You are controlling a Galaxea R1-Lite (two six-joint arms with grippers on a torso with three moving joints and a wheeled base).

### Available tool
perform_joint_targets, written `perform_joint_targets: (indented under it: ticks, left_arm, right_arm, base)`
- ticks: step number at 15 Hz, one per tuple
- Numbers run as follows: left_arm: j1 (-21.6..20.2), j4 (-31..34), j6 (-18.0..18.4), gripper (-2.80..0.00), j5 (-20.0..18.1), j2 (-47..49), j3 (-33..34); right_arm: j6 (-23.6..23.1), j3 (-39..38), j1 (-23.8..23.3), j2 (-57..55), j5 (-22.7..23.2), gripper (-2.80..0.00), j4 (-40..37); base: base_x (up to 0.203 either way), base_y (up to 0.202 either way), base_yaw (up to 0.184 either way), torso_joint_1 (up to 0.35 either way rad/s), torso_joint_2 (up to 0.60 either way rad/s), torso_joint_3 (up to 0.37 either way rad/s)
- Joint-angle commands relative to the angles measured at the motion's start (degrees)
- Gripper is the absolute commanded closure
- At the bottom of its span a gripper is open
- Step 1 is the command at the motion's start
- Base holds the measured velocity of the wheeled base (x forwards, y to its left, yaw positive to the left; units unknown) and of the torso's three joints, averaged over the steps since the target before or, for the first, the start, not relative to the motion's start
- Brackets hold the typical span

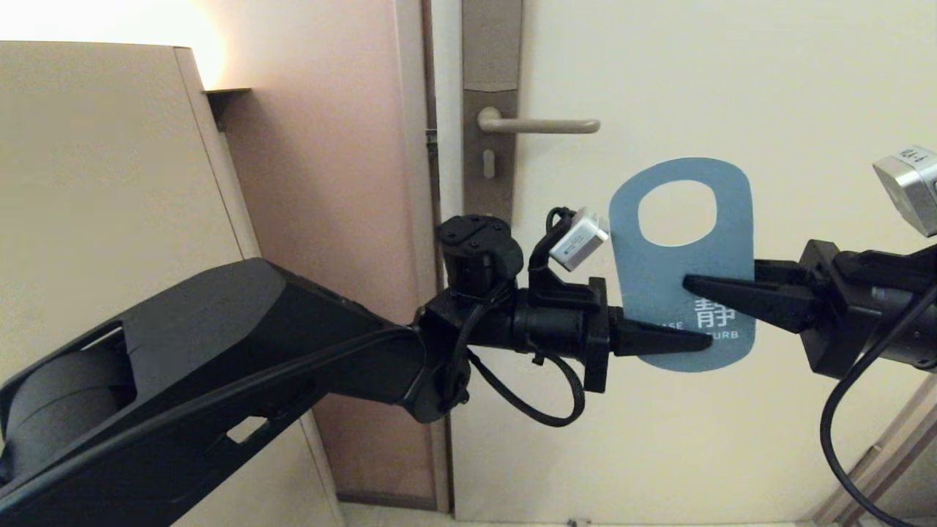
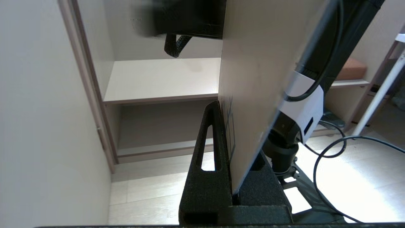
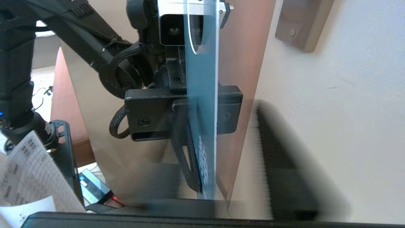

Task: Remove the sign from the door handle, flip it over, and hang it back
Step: Hand it to the other hand

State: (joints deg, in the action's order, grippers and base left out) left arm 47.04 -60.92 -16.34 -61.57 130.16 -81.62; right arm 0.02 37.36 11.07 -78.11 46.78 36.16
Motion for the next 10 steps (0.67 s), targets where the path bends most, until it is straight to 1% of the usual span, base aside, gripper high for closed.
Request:
perform_joint_targets:
  ticks: [1, 4, 5, 6, 7, 10]
  left_arm:
    - [0.2, -0.3, -0.1, 0.00, -0.3, 0.0, 0.1]
    - [0.3, -0.7, 0.1, 0.00, -0.3, -0.2, 0.1]
    - [0.3, -1.7, 0.0, 0.00, -0.2, -0.1, 0.2]
    - [0.3, -3.1, 0.0, 0.00, 0.7, 0.1, 0.4]
    - [0.3, -4.3, 0.0, 0.00, 2.2, 0.2, 0.8]
    - [0.5, -7.0, -0.1, 0.00, 4.3, 0.2, 2.7]
  right_arm:
    - [0.0, -0.7, 0.0, 1.0, 0.2, 0.00, 0.2]
    - [-0.6, -0.7, 0.0, 1.1, 0.2, 0.00, 0.2]
    - [-0.7, -0.5, 0.0, 1.0, 0.2, 0.00, 0.2]
    - [-0.7, -0.4, 0.0, 1.0, 0.3, 0.00, 0.2]
    - [-0.7, -0.4, 0.0, 1.0, 0.3, 0.00, 0.2]
    - [-0.7, -0.7, 0.0, 1.0, 0.3, 0.00, 0.2]
  base:
    - [0.000, 0.000, 0.000, 0.000, 0.00, 0.000]
    - [0.000, 0.000, 0.000, 0.000, 0.00, 0.000]
    - [0.000, 0.000, 0.000, 0.000, 0.00, 0.000]
    - [0.000, 0.000, 0.000, 0.000, 0.00, 0.000]
    - [0.000, 0.000, 0.000, 0.000, 0.00, 0.000]
    - [0.000, 0.000, 0.000, 0.000, 0.00, 0.000]
